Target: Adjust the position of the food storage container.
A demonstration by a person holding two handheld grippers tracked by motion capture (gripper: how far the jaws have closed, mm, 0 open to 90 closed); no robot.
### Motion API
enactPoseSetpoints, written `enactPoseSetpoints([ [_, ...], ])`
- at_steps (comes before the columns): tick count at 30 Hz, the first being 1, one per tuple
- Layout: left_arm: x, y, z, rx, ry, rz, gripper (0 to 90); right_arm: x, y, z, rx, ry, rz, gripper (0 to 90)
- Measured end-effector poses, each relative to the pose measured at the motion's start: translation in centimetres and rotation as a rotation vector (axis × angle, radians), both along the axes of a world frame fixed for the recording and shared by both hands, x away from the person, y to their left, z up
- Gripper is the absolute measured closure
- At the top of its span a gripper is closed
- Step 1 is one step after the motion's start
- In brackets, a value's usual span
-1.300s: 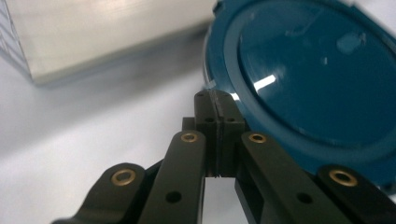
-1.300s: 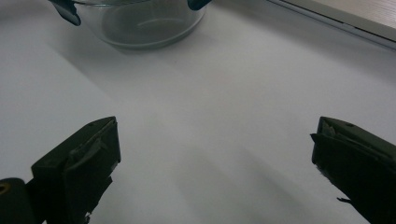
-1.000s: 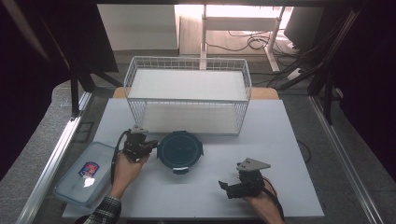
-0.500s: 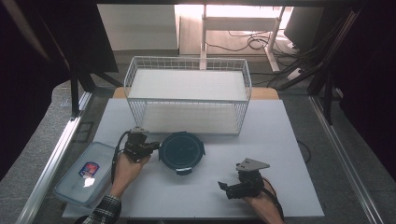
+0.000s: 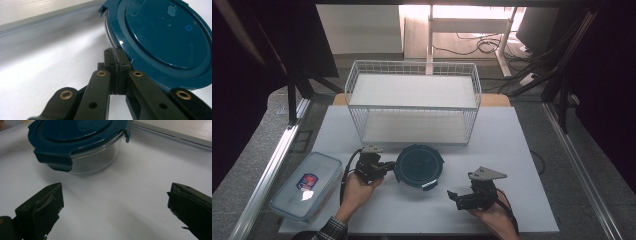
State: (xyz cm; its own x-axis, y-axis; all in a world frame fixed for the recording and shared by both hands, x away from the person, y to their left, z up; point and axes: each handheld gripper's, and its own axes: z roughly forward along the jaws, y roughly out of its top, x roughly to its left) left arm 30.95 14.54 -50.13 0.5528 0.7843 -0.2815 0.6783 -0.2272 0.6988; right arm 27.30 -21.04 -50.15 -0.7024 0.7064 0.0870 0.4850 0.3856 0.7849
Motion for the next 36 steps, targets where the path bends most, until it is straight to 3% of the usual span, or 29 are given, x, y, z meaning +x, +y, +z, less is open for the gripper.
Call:
enactPoseSetpoints([
  [6,-0.2,-1.4,-0.2,-0.008,0.002,-0.024,90.0,0.1,-0.4,0.4,-0.010,0.047,-0.011,6.8],
  [10,-0.4,-2.8,-0.2,0.006,-0.013,-0.050,90.0,0.1,-0.6,0.8,-0.021,0.056,-0.020,18.3],
  [16,-0.1,-5.0,-0.3,-0.011,-0.024,-0.104,90.0,0.0,-1.5,2.2,-0.035,0.002,-0.042,43.4],
  [18,0.0,-5.9,-0.3,-0.022,-0.028,-0.124,90.0,0.1,-1.8,2.6,-0.034,0.002,-0.035,55.7],
  [21,0.1,-6.8,-0.3,-0.022,-0.028,-0.134,90.0,0.3,-2.0,3.1,-0.022,0.016,-0.007,67.2],
  [23,0.3,-7.9,-0.3,-0.034,-0.027,-0.162,90.0,0.4,-1.8,3.7,-0.034,-0.005,0.004,75.3],
  [25,0.3,-8.6,-0.2,-0.047,-0.021,-0.173,90.0,0.6,-1.5,3.9,-0.018,0.010,0.019,78.2],
  [28,0.1,-10.2,-0.2,-0.044,-0.036,-0.213,90.0,1.1,0.0,4.1,-0.028,0.015,0.055,82.9],
  [29,-0.2,-10.6,0.0,-0.022,-0.047,-0.232,90.0,1.5,1.5,3.9,-0.047,0.015,0.079,84.0],
  [32,-0.4,-10.1,0.0,0.012,-0.066,-0.225,82.4,2.1,2.9,3.7,-0.068,0.010,0.094,85.0],
  [33,-0.6,-9.4,0.0,0.056,-0.088,-0.217,82.4,2.4,3.5,3.7,-0.070,0.018,0.097,85.0],
  [35,-0.9,-7.6,-0.3,0.079,-0.094,-0.179,77.8,3.6,5.6,3.6,-0.059,0.043,0.106,85.2],
  [36,-0.9,-6.7,-0.5,0.078,-0.089,-0.166,77.8,3.6,5.6,3.6,-0.059,0.043,0.106,85.2],
])
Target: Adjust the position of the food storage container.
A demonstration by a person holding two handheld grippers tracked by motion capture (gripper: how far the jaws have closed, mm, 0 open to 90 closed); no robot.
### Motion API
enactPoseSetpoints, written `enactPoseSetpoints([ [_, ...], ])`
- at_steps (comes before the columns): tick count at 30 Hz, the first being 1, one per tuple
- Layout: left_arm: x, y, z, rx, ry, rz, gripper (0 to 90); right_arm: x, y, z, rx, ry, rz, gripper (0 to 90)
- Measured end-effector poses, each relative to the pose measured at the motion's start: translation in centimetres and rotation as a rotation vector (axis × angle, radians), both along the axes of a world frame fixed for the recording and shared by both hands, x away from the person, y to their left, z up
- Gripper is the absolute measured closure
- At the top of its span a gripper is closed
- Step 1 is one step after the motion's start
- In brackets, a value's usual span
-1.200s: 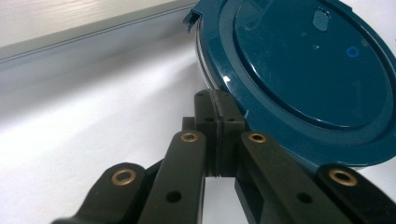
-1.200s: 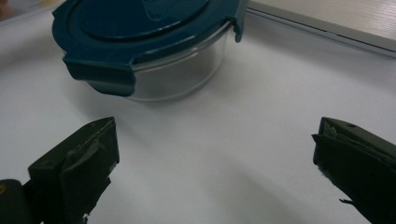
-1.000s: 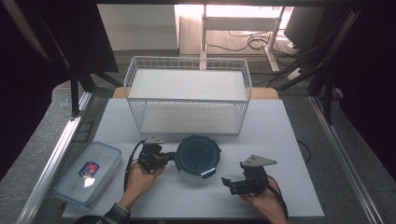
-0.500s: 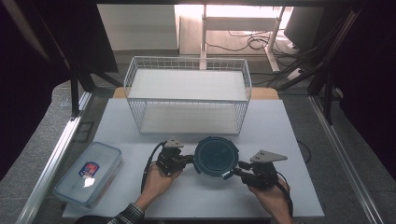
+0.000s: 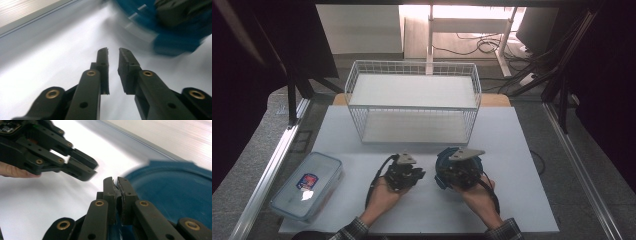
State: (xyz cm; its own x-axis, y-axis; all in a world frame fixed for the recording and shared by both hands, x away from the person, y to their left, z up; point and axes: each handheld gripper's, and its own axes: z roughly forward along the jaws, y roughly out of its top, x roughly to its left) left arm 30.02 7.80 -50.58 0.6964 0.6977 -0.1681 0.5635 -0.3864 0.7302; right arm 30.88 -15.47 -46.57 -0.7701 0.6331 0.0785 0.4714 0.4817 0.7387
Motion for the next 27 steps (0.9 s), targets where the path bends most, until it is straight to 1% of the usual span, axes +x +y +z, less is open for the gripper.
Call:
enactPoseSetpoints([
  [1,-0.2,1.3,-0.3,-0.009,0.015,0.021,75.5,0.2,0.5,0.0,-0.005,0.009,0.002,85.6],
  [2,-0.3,2.2,-0.4,-0.015,0.024,0.034,70.7,0.5,1.3,0.0,-0.011,0.012,0.013,86.2],
  [4,-0.6,3.5,-0.4,-0.023,0.028,0.059,63.7,0.9,2.6,-0.2,-0.059,0.014,0.031,87.4],
  [5,-0.7,3.9,-0.4,-0.031,0.028,0.062,58.0,1.0,3.5,-0.4,-0.105,0.008,0.034,89.3],
  [6,-0.9,4.1,-0.3,-0.038,0.027,0.062,54.0,1.2,3.9,-0.7,-0.142,0.001,0.043,89.3],
  [7,-1.1,4.3,-0.2,-0.040,0.019,0.059,51.2,1.3,4.2,-0.9,-0.153,0.014,0.042,89.4],
  [8,-1.3,4.3,-0.1,-0.038,0.013,0.055,48.6,1.4,4.4,-1.1,-0.165,0.012,0.044,89.5],
  [9,-1.7,4.2,-0.1,-0.029,-0.001,0.044,45.8,1.3,4.6,-1.0,-0.193,0.000,0.046,89.7],
  [11,-2.1,4.0,-0.1,0.005,-0.025,0.022,46.0,1.3,4.4,-0.9,-0.197,0.000,0.046,89.7],
  [13,-2.4,4.0,-0.1,0.025,-0.029,0.012,49.4,1.3,3.8,-0.8,-0.197,0.005,0.025,89.7],
  [14,-2.4,4.0,-0.1,0.026,-0.028,0.012,53.1,1.6,2.7,-0.8,-0.196,0.010,-0.004,89.7],
  [15,-2.4,4.2,-0.1,0.019,-0.023,0.014,53.1,1.6,2.7,-0.8,-0.196,0.010,-0.004,89.7],
  [16,-2.4,4.4,0.0,0.012,-0.020,0.017,54.5,1.7,2.1,-0.7,-0.187,0.018,-0.019,89.8],
  [18,-2.2,4.8,0.2,-0.007,-0.012,0.030,57.6,2.1,0.4,-0.6,-0.170,0.032,-0.041,89.7],
  [19,-2.0,5.2,0.3,-0.026,-0.005,0.038,59.3,2.3,-0.7,-0.6,-0.168,0.029,-0.075,89.7],
  [20,-2.0,5.2,0.3,-0.026,-0.005,0.038,60.1,2.3,-0.7,-0.6,-0.168,0.029,-0.075,89.7],
  [21,-1.9,5.4,0.3,-0.034,0.001,0.042,60.1,2.4,-1.4,-0.6,-0.168,0.029,-0.091,89.7],
  [22,-1.8,5.5,0.3,-0.038,0.003,0.042,61.1,2.6,-2.3,-0.5,-0.166,0.029,-0.114,89.8],
  [23,-1.7,5.7,0.2,-0.038,0.007,0.045,62.4,3.0,-3.7,-0.5,-0.162,0.029,-0.150,89.7],
  [24,-1.7,5.7,0.2,-0.038,0.007,0.045,62.9,3.0,-3.7,-0.5,-0.162,0.029,-0.150,89.7],
  [25,-1.6,5.7,0.2,-0.038,0.009,0.046,63.5,3.2,-4.9,-0.4,-0.160,0.032,-0.177,89.8],
  [26,-1.6,5.8,0.2,-0.038,0.011,0.046,64.1,3.3,-5.5,-0.3,-0.165,0.033,-0.194,89.8],
  [27,-1.6,5.8,0.2,-0.038,0.013,0.045,64.1,3.3,-5.5,-0.3,-0.165,0.033,-0.194,89.8],
])
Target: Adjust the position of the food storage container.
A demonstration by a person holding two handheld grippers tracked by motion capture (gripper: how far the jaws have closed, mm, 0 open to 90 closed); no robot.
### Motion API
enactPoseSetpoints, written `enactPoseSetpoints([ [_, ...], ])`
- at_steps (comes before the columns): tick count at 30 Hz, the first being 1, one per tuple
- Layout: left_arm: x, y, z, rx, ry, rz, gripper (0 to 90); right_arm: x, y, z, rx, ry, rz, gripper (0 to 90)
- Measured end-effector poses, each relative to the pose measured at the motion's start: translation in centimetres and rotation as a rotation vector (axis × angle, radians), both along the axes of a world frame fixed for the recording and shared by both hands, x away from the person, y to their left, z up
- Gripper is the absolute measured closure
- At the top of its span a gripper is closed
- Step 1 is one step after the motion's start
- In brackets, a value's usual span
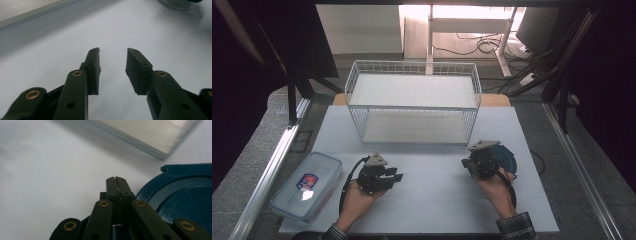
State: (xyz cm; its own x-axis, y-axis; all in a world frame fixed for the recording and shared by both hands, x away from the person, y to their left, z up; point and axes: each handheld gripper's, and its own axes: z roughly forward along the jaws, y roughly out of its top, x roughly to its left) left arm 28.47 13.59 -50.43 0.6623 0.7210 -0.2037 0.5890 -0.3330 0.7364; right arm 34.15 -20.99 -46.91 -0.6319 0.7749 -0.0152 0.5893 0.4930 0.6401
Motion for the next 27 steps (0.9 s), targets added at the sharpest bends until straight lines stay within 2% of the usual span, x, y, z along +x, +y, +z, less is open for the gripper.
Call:
enactPoseSetpoints([
  [2,0.0,0.0,0.1,-0.002,0.001,-0.003,65.1,0.3,-1.6,0.0,0.012,-0.005,-0.025,89.8],
  [3,0.0,0.0,0.1,-0.002,0.001,-0.003,65.4,0.3,-1.6,0.0,0.012,-0.005,-0.025,89.8],
  [4,0.1,0.1,0.1,-0.002,0.001,-0.003,65.6,0.4,-2.4,0.0,0.008,-0.011,-0.047,89.8],
  [10,0.4,0.5,0.1,-0.005,0.018,-0.001,67.1,0.6,-3.6,0.1,0.020,-0.012,-0.082,89.6],
  [11,0.4,0.6,0.1,-0.004,0.020,0.002,70.8,0.4,-3.5,0.0,0.015,-0.032,-0.079,89.4],
  [12,0.5,0.8,0.2,-0.001,0.022,0.005,70.8,0.4,-3.5,0.0,0.015,-0.032,-0.079,89.4],
  [14,0.6,1.8,1.0,0.000,0.014,0.033,80.7,0.2,-3.7,0.0,0.063,-0.040,-0.073,83.6],
  [15,0.6,1.8,1.0,0.000,0.014,0.033,84.0,0.2,-3.7,0.0,0.063,-0.040,-0.073,83.6],
  [17,0.7,3.1,1.6,0.006,0.006,0.059,87.0,-0.2,-3.6,0.3,0.089,-0.053,-0.060,76.0],
  [18,0.7,4.0,1.9,0.012,0.006,0.079,89.8,-0.6,-3.3,0.5,0.106,-0.071,-0.041,67.2],
  [20,0.7,5.8,2.3,0.024,0.007,0.122,89.9,-0.7,-3.2,0.5,0.109,-0.076,-0.034,64.8],
  [22,0.6,7.6,2.6,0.043,0.008,0.170,90.0,-1.1,-2.8,0.3,0.114,-0.084,-0.015,55.8],
  [23,0.5,9.1,2.9,0.053,0.010,0.220,90.0,-1.2,-2.6,0.2,0.114,-0.086,-0.009,52.9],
  [26,0.1,11.9,3.4,0.058,0.012,0.303,90.0,-1.6,-2.0,-0.2,0.113,-0.085,0.033,43.2],
  [27,0.0,13.0,3.5,0.057,0.007,0.337,90.0,-1.6,-2.0,-0.2,0.113,-0.085,0.033,43.2],
])
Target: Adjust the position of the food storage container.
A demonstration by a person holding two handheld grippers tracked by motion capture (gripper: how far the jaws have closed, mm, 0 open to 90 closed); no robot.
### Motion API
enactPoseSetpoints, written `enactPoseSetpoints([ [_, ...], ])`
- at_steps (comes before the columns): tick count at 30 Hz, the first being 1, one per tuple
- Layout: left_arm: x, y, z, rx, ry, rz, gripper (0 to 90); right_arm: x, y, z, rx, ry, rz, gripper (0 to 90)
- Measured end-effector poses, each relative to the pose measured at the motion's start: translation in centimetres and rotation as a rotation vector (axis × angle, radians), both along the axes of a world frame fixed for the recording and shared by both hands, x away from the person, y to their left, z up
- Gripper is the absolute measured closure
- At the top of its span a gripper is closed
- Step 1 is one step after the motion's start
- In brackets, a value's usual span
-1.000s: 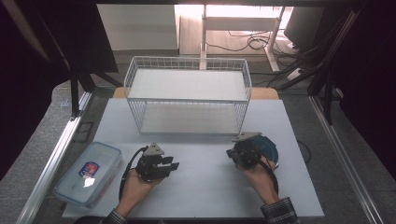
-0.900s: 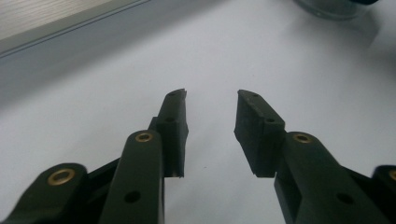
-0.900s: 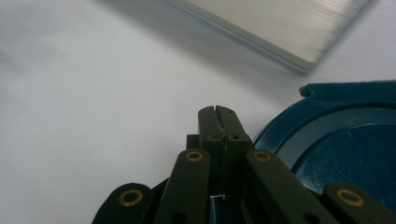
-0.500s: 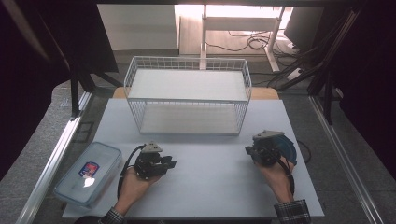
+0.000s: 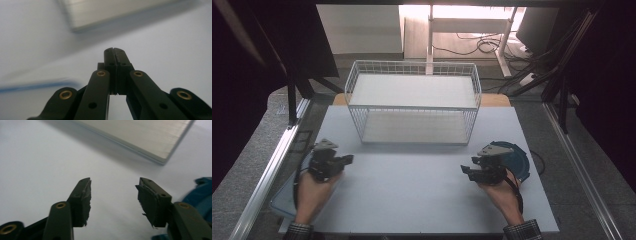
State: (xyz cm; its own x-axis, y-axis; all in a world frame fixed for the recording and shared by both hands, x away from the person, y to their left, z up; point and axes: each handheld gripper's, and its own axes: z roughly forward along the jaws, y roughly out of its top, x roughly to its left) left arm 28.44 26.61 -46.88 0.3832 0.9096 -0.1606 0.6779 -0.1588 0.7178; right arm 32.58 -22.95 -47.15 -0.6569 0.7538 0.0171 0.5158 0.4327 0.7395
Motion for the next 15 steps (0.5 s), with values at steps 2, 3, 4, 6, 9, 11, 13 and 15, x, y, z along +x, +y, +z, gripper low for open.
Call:
enactPoseSetpoints([
  [2,-0.4,2.1,0.3,0.011,-0.008,0.064,90.0,-0.1,0.3,-0.1,-0.002,0.000,0.023,40.9],
  [3,-0.6,3.4,0.4,0.017,-0.015,0.105,90.0,-0.2,0.4,-0.1,-0.005,0.000,0.032,40.0],
  [4,-0.8,4.1,0.4,0.025,-0.017,0.129,90.0,-0.3,0.5,-0.1,-0.009,-0.002,0.038,39.3],
  [6,-1.2,6.2,0.4,0.050,-0.021,0.206,90.0,-0.3,0.6,-0.2,-0.010,-0.003,0.044,38.0],
  [9,-1.7,8.5,0.2,0.064,-0.022,0.290,89.9,-0.3,0.5,-0.3,-0.011,0.005,0.051,36.8],
  [11,-1.9,9.9,-0.2,0.068,-0.006,0.351,89.8,-0.3,0.5,-0.3,-0.011,0.008,0.054,36.4],
  [13,-1.9,10.7,-0.8,0.064,0.025,0.388,89.2,-0.3,0.5,-0.4,-0.011,0.013,0.061,35.9],
  [15,-1.6,10.9,-1.6,0.074,0.061,0.394,89.1,-0.3,0.6,-0.4,-0.014,0.014,0.067,35.6],
])
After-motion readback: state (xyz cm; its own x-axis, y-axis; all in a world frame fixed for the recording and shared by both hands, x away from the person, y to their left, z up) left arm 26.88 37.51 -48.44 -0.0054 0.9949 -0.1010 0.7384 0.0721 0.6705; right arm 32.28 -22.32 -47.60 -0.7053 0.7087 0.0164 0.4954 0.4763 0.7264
